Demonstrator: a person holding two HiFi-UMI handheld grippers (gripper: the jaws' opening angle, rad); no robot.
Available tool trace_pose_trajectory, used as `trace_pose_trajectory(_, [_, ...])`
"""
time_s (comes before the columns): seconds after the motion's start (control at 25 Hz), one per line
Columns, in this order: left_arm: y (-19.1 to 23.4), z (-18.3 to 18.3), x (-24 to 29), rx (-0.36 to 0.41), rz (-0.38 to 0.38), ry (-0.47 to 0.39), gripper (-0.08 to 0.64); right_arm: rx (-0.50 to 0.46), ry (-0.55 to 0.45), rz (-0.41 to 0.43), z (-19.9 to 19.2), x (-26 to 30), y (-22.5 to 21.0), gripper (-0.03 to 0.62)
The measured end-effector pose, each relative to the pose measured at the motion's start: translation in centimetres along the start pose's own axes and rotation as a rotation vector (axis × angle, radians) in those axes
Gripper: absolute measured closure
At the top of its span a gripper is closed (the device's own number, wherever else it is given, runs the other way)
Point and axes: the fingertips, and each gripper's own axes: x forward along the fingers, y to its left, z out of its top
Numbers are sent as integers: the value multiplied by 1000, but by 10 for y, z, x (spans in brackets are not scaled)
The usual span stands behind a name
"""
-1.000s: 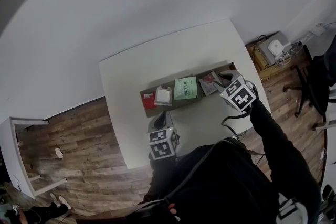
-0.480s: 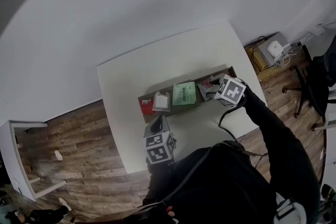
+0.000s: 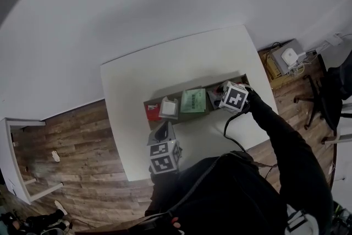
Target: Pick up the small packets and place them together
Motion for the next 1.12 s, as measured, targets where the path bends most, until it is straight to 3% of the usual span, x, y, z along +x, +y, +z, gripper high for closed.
trace_pose_trajectory(0.52, [4,4,2,-2,4,-21,560,-19,53,-19,3,5,-5,418])
trace_pose_trajectory(1.12, [8,4,2,-12,12,-28,558,22,75,42,-4,0,-1,516])
